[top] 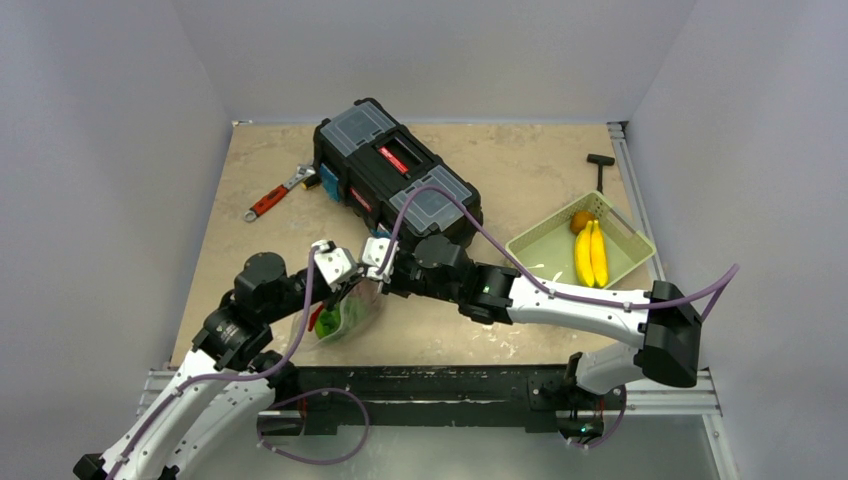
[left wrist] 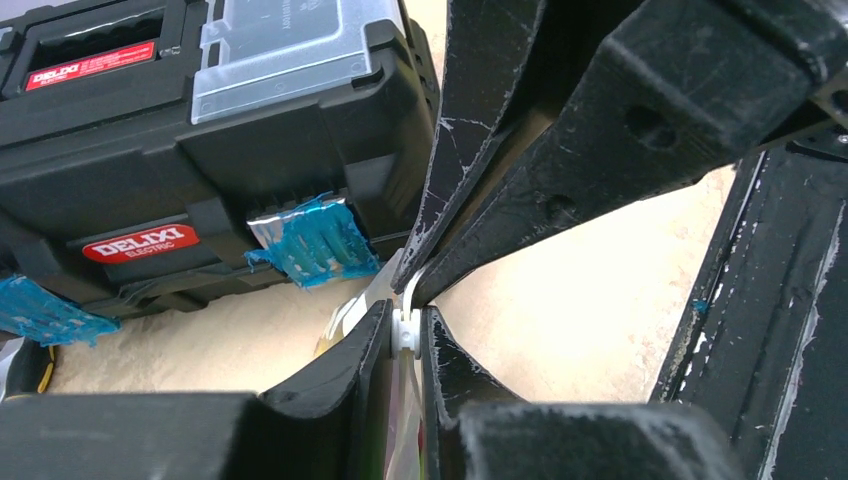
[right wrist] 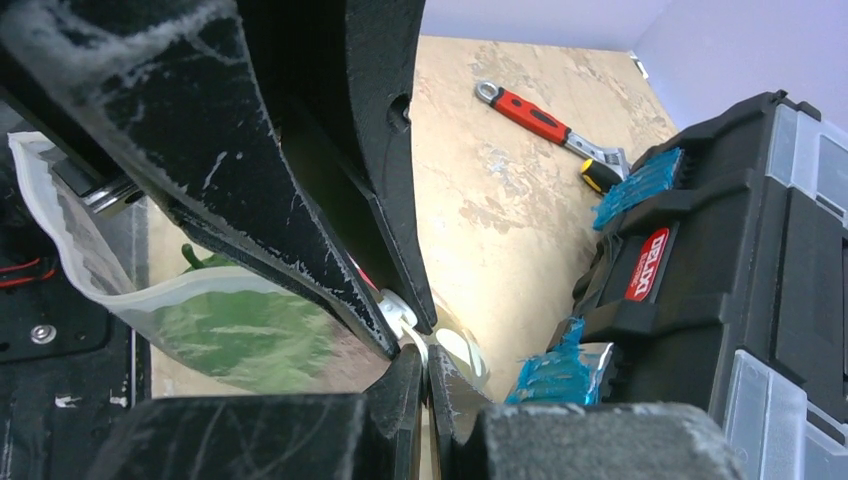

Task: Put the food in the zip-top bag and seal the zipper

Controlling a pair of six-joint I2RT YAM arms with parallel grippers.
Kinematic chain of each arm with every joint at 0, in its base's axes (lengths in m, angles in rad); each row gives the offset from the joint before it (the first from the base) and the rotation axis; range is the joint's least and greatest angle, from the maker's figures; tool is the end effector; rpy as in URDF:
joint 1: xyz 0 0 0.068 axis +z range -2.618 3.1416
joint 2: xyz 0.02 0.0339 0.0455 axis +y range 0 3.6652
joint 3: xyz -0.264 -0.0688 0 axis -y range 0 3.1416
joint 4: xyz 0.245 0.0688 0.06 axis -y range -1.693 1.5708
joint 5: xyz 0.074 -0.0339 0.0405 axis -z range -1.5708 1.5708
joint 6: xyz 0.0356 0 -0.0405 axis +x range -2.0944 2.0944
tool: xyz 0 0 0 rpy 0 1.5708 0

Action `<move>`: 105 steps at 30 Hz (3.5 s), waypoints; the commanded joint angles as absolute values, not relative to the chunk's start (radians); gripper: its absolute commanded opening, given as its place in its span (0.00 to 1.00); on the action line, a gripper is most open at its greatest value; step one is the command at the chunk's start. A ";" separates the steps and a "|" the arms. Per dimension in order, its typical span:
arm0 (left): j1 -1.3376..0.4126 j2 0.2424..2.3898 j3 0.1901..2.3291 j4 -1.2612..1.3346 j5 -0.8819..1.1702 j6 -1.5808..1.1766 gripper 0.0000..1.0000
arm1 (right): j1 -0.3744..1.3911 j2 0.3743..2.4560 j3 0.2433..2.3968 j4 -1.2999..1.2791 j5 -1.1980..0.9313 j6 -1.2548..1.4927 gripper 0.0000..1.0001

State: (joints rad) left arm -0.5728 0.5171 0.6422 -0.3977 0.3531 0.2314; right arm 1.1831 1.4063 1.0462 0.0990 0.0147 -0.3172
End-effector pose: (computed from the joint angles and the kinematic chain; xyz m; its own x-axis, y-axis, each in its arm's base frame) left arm 0.1022 -0.0806 0.3052 -0.0394 0.2815 -0.9588 0.8193 0.5584 0.1302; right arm 0.1264 0.3082 0.3155 0.1943 -0.3491 -0.9167 -0.9048 0.2971 -0.3049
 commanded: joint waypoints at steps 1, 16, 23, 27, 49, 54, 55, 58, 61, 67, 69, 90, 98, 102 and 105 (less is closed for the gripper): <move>-0.579 0.512 0.679 -0.346 0.373 0.263 0.09 | 1.187 1.349 1.036 0.163 -0.010 -0.287 0.00; -0.578 0.528 0.682 -0.379 0.404 0.252 0.00 | 1.193 1.175 0.835 0.218 0.582 0.181 0.00; -0.579 0.541 0.686 -0.409 0.386 0.252 0.00 | 1.187 1.098 0.786 0.111 0.669 0.228 0.00; -0.579 0.528 0.675 -0.396 0.397 0.251 0.00 | 1.175 1.037 0.761 0.061 0.352 0.095 0.00; -0.578 0.507 0.666 -0.367 0.441 0.232 0.00 | 1.172 1.407 1.183 -0.139 -0.061 -0.359 0.29; -0.578 0.494 0.660 -0.366 0.444 0.233 0.00 | 1.166 1.427 1.173 -0.111 -0.031 -0.380 0.27; -0.578 0.494 0.660 -0.368 0.444 0.234 0.00 | 1.166 1.433 1.174 -0.107 -0.025 -0.382 0.25; -0.578 0.492 0.659 -0.370 0.444 0.230 0.00 | 1.166 1.449 1.183 -0.079 0.007 -0.368 0.02; -0.577 0.492 0.657 -0.368 0.440 0.221 0.00 | 1.166 1.449 1.178 -0.033 0.059 -0.332 0.00; -0.577 0.513 0.673 -0.381 0.398 0.189 0.00 | 1.166 1.403 1.103 0.070 0.279 -0.069 0.00; -0.577 0.520 0.677 -0.386 0.393 0.184 0.00 | 1.166 1.384 1.082 0.044 0.364 0.052 0.00; -0.577 0.536 0.700 -0.430 0.291 0.161 0.00 | 1.008 1.050 0.835 -0.195 0.614 0.421 0.00; -0.577 0.499 0.735 -0.533 0.217 0.156 0.00 | 0.987 1.026 0.801 -0.189 0.628 0.408 0.00; -0.577 0.486 0.780 -0.651 0.170 0.155 0.01 | 0.979 1.022 0.793 -0.180 0.638 0.394 0.00; -0.577 0.486 0.828 -0.752 0.107 0.140 0.01 | 0.971 1.017 0.790 -0.174 0.638 0.386 0.00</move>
